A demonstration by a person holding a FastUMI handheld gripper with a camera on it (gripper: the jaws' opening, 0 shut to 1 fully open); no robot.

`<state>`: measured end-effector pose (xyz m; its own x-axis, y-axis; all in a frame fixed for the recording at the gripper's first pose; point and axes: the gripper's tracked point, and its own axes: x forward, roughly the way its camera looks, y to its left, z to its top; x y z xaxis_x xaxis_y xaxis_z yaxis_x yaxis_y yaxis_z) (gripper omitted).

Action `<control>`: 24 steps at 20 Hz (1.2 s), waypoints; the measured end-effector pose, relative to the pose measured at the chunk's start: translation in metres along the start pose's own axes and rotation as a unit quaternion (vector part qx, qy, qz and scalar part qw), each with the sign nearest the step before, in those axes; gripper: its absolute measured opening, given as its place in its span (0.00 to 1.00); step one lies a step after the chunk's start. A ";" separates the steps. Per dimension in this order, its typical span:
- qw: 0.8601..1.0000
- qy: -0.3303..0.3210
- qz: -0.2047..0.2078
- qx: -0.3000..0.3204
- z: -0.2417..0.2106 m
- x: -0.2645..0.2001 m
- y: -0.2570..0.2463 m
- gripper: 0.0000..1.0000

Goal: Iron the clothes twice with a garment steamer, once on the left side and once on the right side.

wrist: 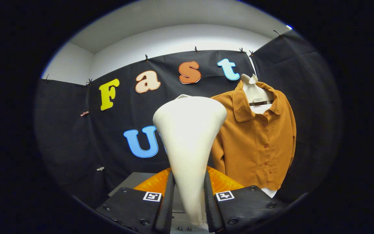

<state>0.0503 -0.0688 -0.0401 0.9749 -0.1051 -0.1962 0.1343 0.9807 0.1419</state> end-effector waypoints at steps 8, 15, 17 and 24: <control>0.999 -0.026 -0.017 -0.041 -0.007 -0.026 0.041 0.46; 0.998 -0.035 -0.032 -0.049 -0.009 -0.024 0.045 0.46; 0.998 -0.036 -0.026 -0.049 -0.009 -0.023 0.050 0.46; 0.997 -0.039 -0.021 -0.057 -0.005 -0.018 0.051 0.46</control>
